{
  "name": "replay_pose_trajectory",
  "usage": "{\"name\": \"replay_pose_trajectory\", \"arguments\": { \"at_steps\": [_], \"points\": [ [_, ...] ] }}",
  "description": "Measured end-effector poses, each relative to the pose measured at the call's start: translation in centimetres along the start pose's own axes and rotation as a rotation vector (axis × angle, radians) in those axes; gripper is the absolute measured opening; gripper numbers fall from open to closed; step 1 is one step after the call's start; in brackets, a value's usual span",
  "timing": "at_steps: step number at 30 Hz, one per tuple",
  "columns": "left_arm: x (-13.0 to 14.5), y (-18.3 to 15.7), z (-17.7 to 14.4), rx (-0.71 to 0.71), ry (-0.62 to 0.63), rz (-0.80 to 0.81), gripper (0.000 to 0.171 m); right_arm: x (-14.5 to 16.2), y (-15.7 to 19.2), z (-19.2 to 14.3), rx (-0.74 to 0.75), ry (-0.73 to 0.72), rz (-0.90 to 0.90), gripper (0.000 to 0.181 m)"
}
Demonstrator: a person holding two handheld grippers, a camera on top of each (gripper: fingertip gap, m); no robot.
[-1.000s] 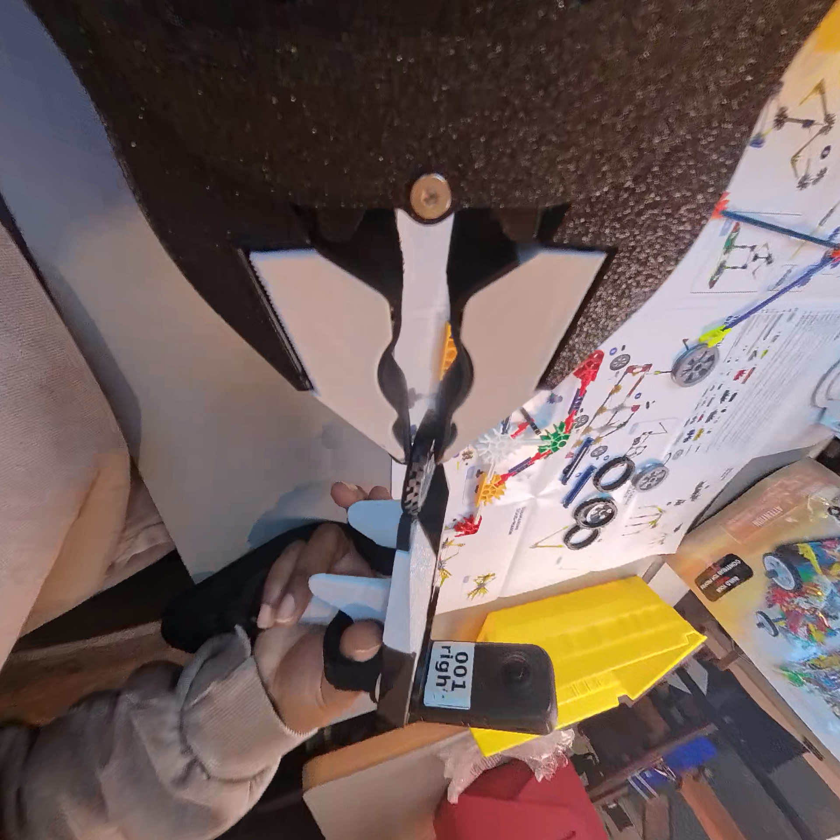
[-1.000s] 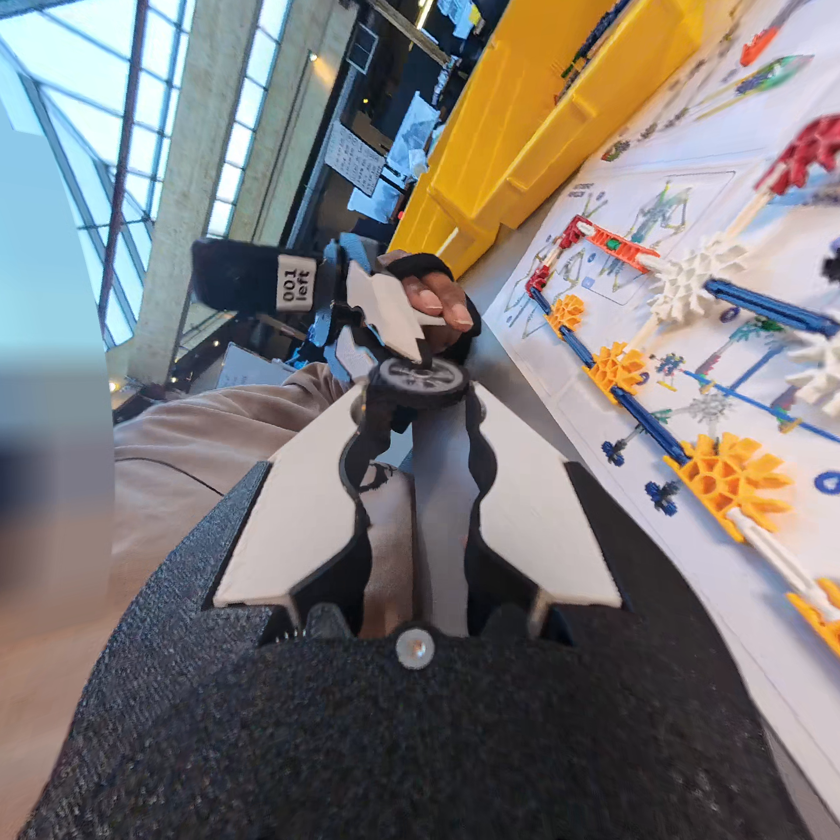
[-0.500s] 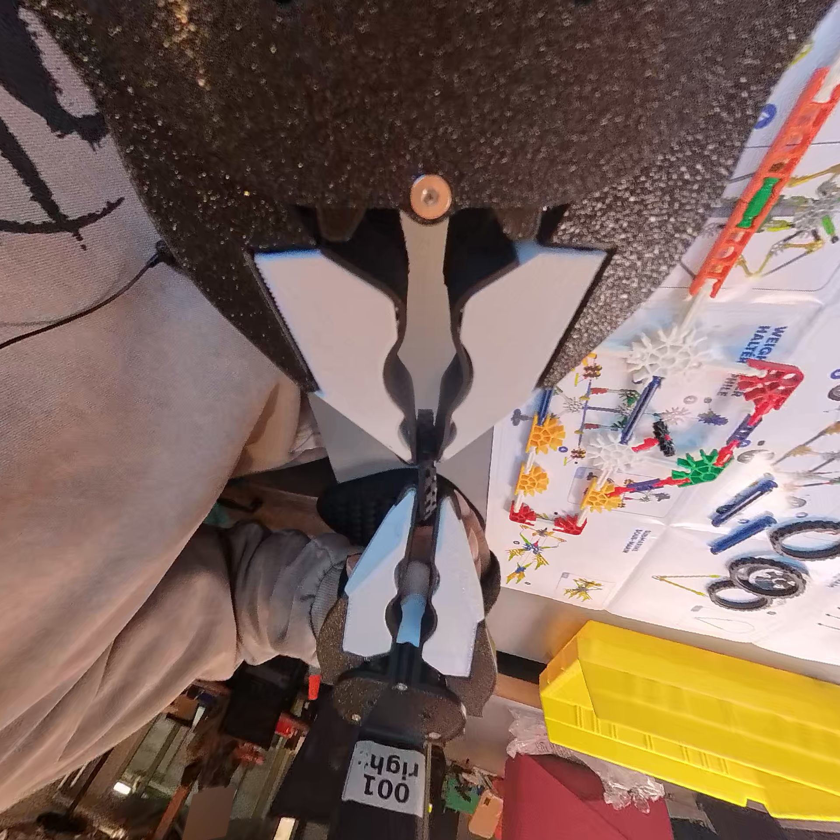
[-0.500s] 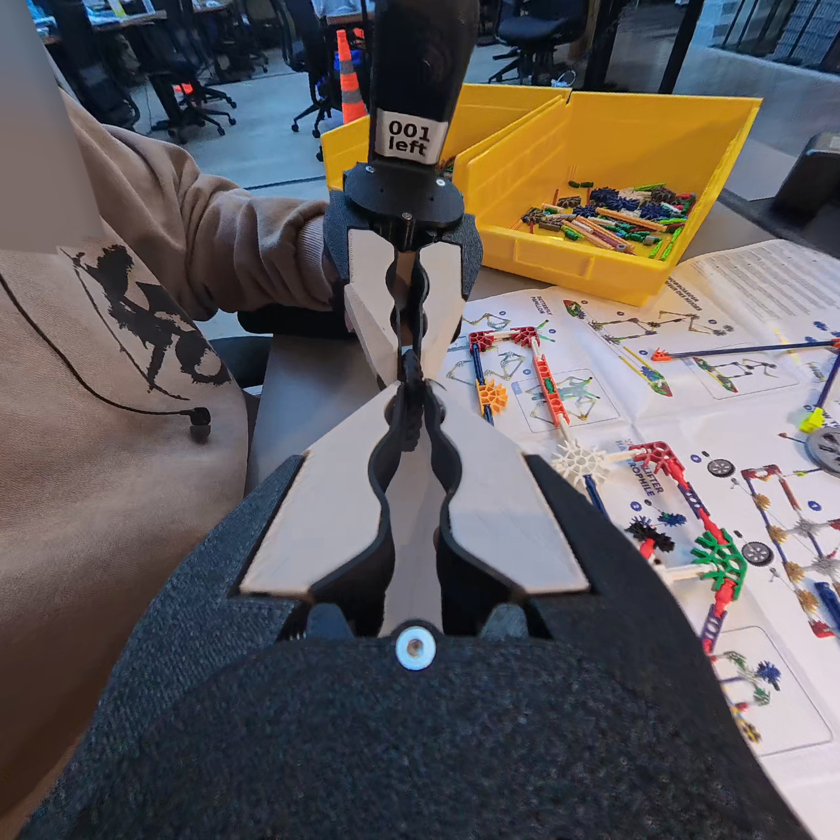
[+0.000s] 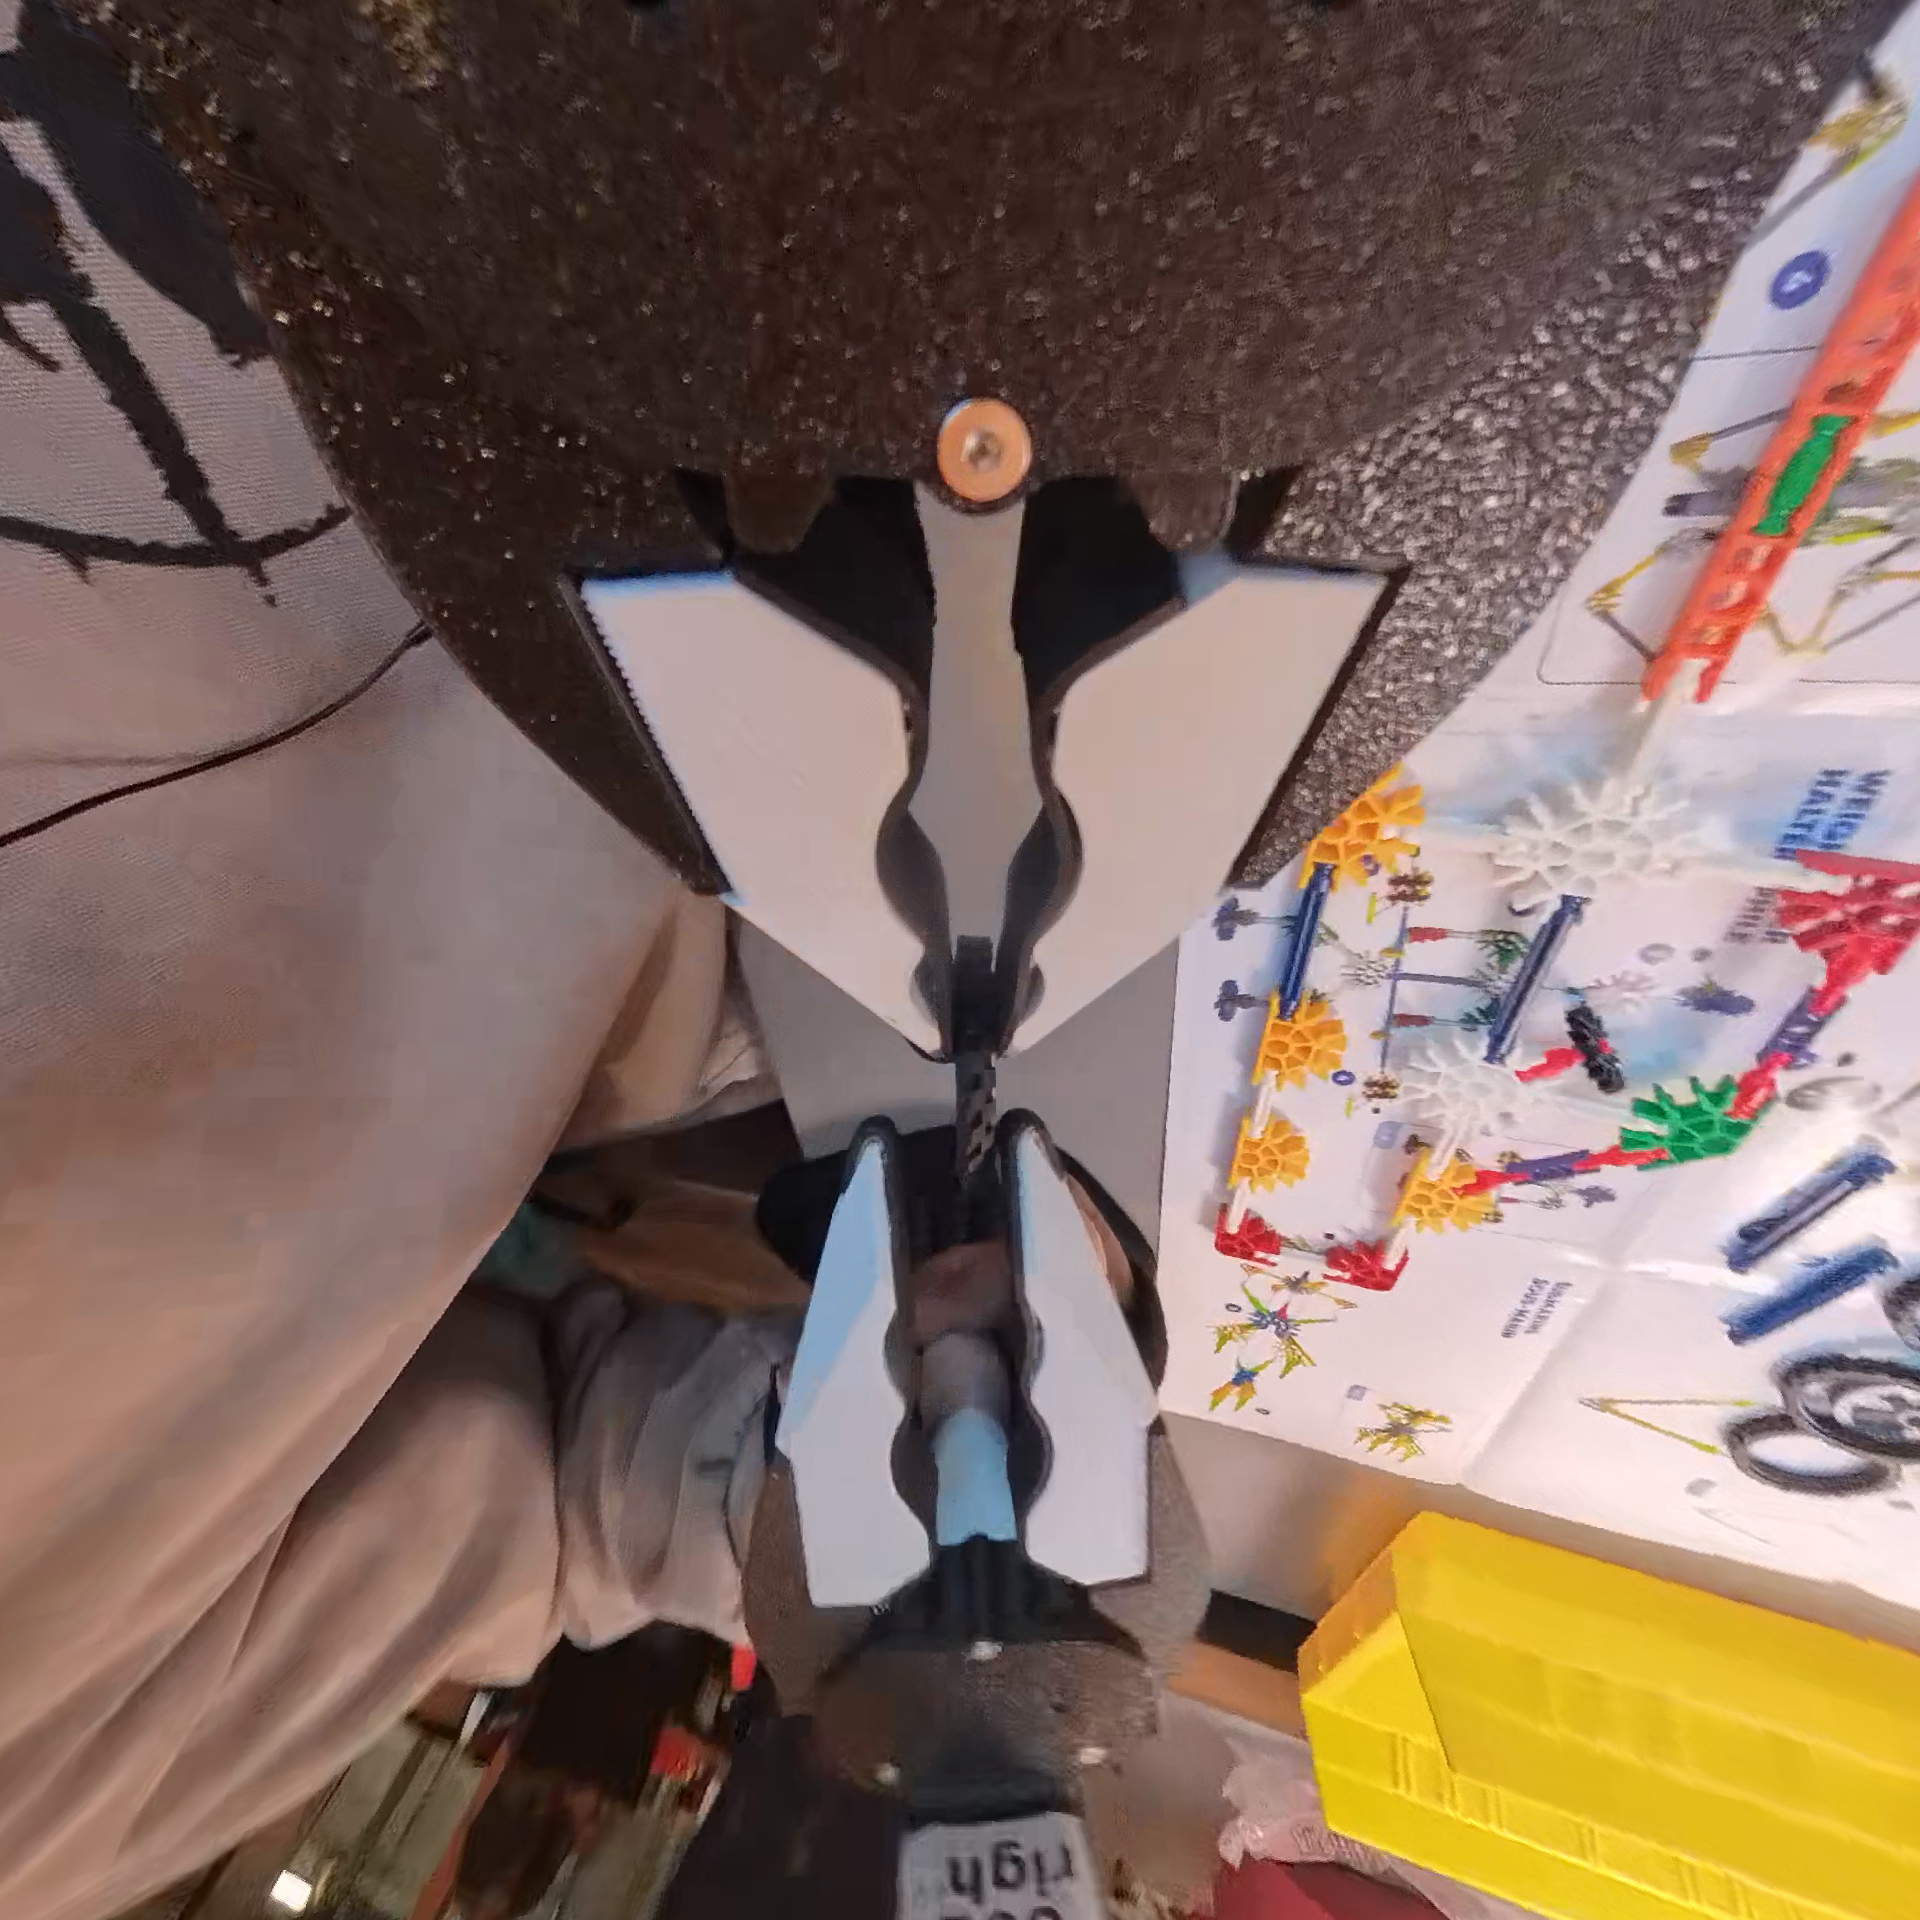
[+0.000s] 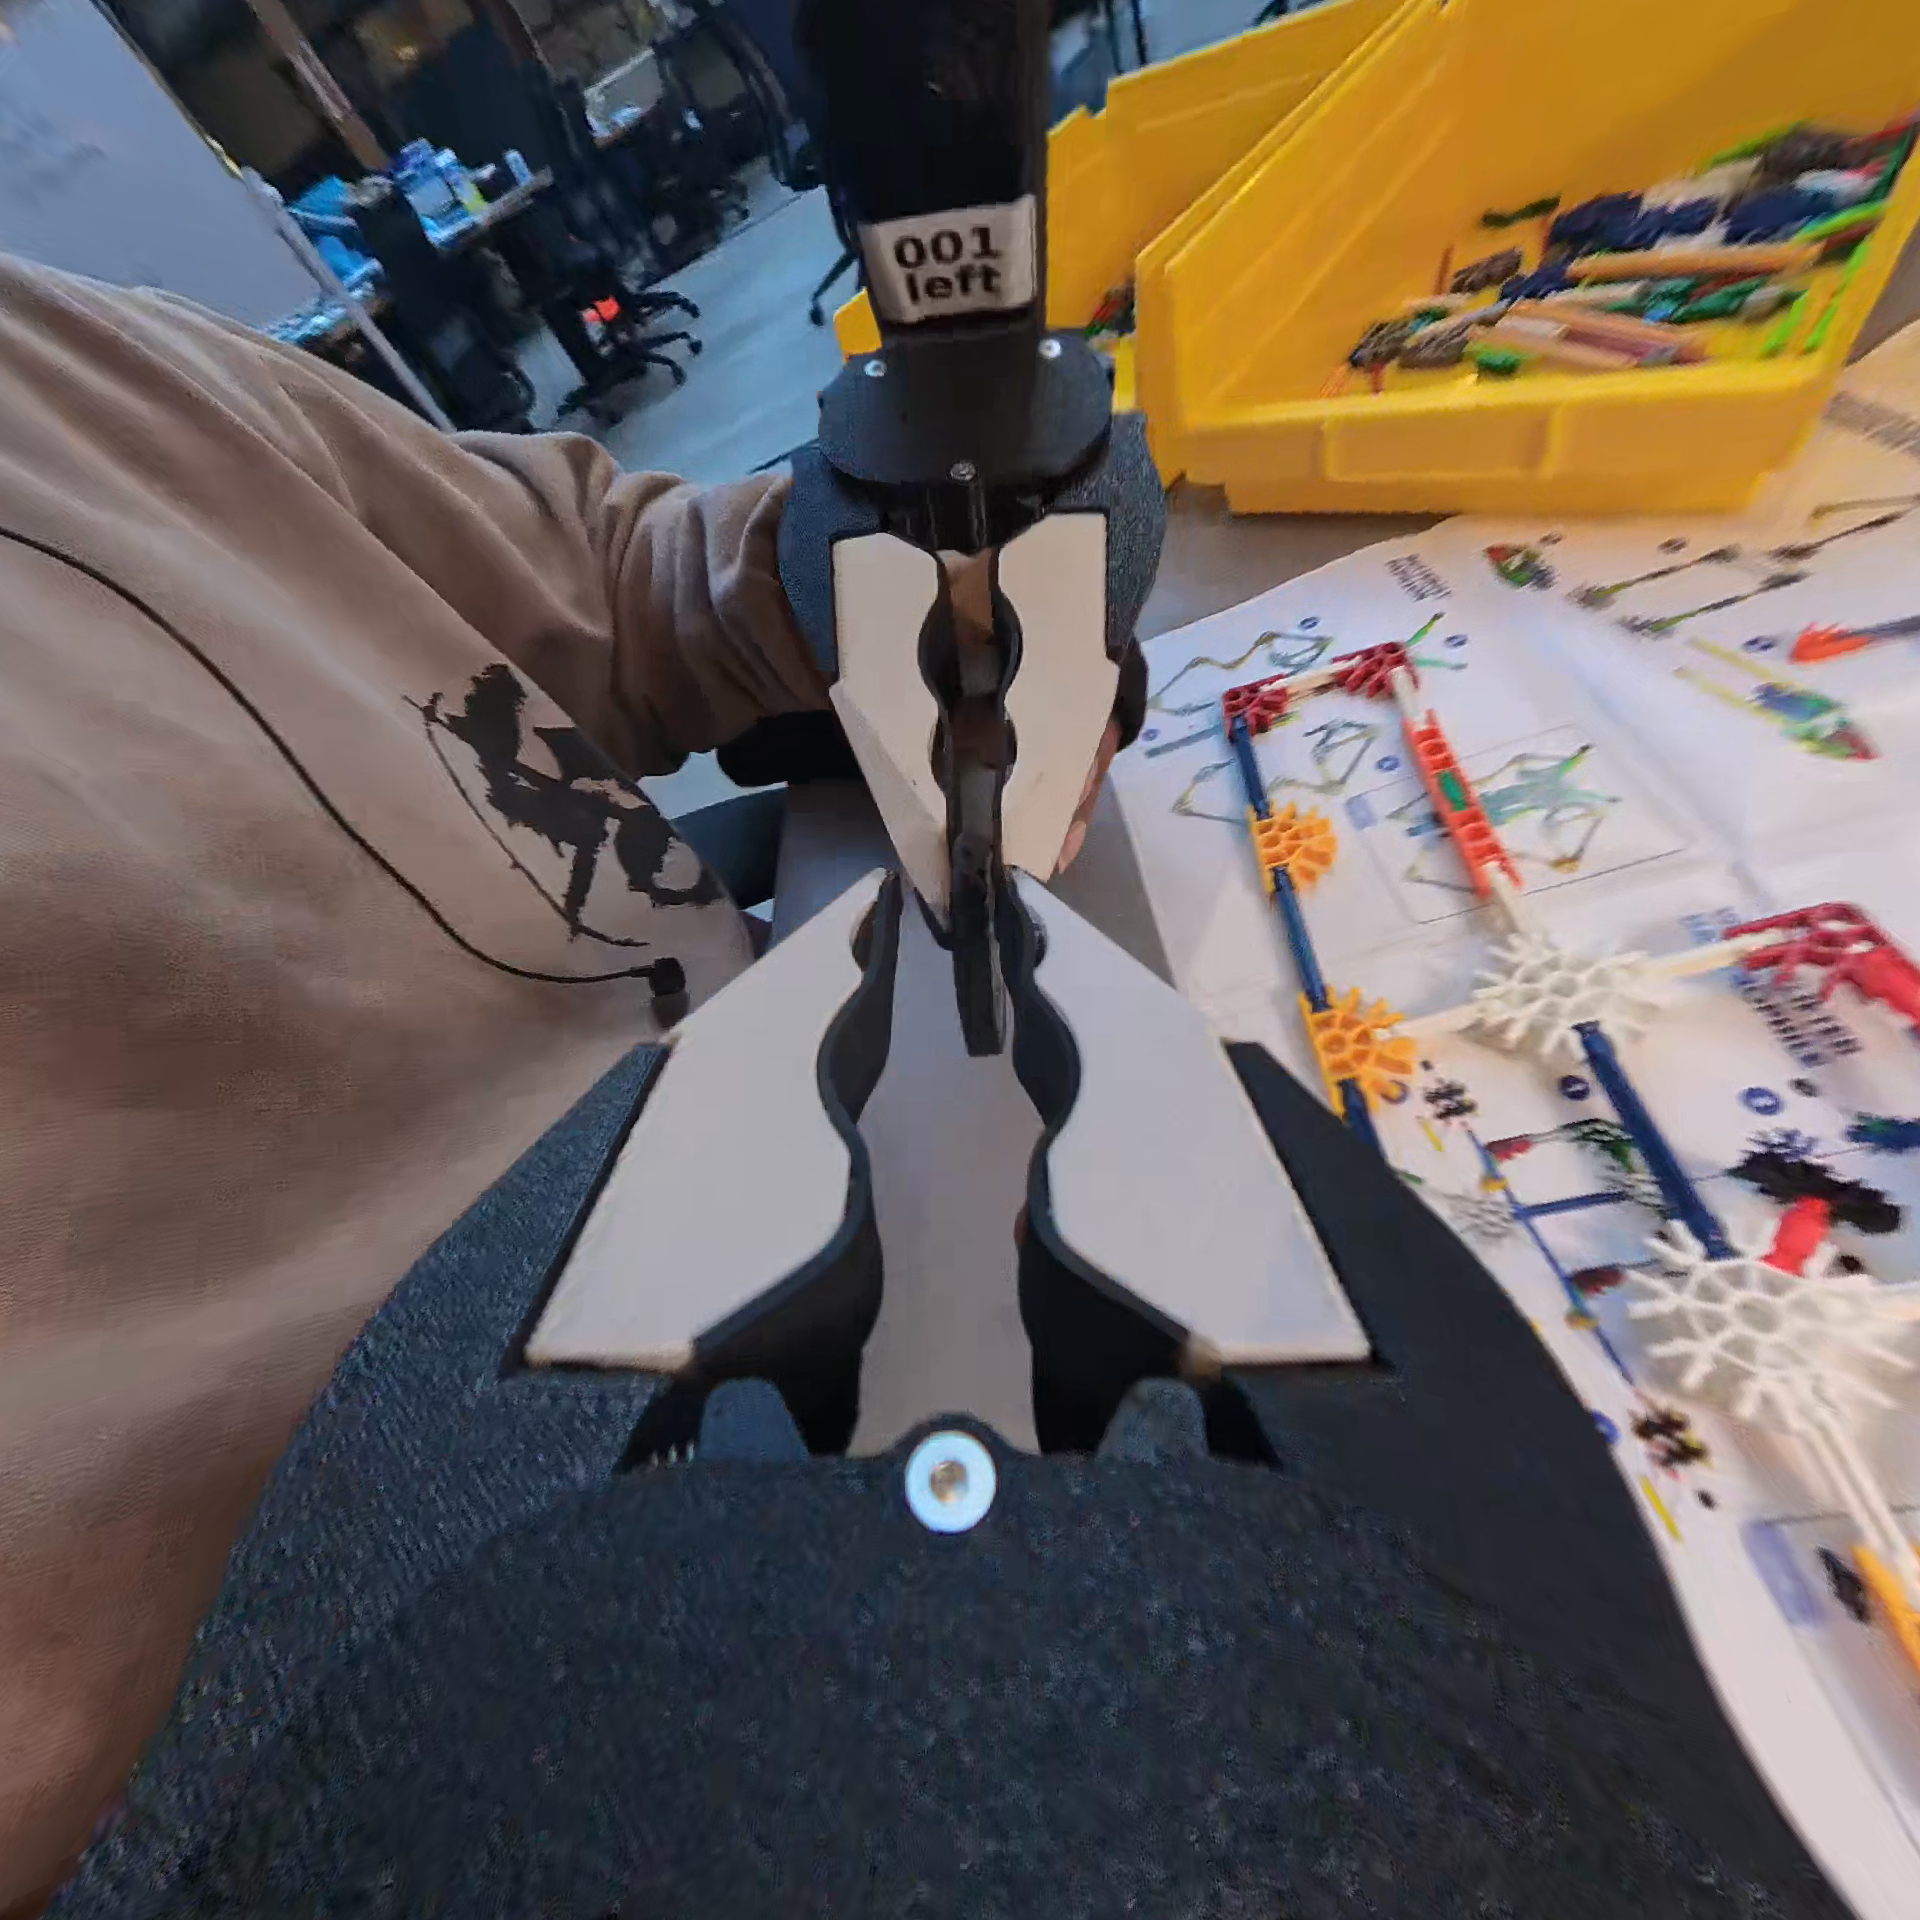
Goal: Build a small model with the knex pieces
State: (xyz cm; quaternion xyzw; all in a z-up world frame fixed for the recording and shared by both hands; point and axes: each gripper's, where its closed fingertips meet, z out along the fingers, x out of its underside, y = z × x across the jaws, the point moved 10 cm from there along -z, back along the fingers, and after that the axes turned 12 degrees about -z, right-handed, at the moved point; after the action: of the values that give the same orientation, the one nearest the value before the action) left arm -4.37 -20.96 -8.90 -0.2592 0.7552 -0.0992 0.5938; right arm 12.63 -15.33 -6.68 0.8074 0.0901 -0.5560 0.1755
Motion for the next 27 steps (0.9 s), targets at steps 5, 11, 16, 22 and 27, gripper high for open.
{"name": "replay_pose_trajectory", "arguments": {
  "at_steps": [5,11,16,22,27],
  "points": [
    [0.3,-0.6,0.4,-0.059,0.042,0.088,0.004,0.4,-0.6,0.7,-0.078,0.058,0.103,0.007],
    [-0.1,-0.3,-0.1,0.009,-0.125,0.036,0.010,0.3,-1.0,0.0,-0.068,-0.145,0.216,0.005],
    [-1.1,-0.7,-0.3,0.040,-0.266,0.022,0.004,-0.1,-0.5,-0.1,-0.035,-0.339,0.198,0.005],
    [-0.9,-1.0,-0.2,-0.012,-0.156,0.110,0.004,0.2,-0.6,0.0,-0.136,-0.264,0.276,0.011],
    [-0.6,-1.5,0.3,-0.091,-0.077,0.217,0.004,0.3,-0.9,-0.1,-0.180,-0.149,0.340,0.009]
  ]
}}
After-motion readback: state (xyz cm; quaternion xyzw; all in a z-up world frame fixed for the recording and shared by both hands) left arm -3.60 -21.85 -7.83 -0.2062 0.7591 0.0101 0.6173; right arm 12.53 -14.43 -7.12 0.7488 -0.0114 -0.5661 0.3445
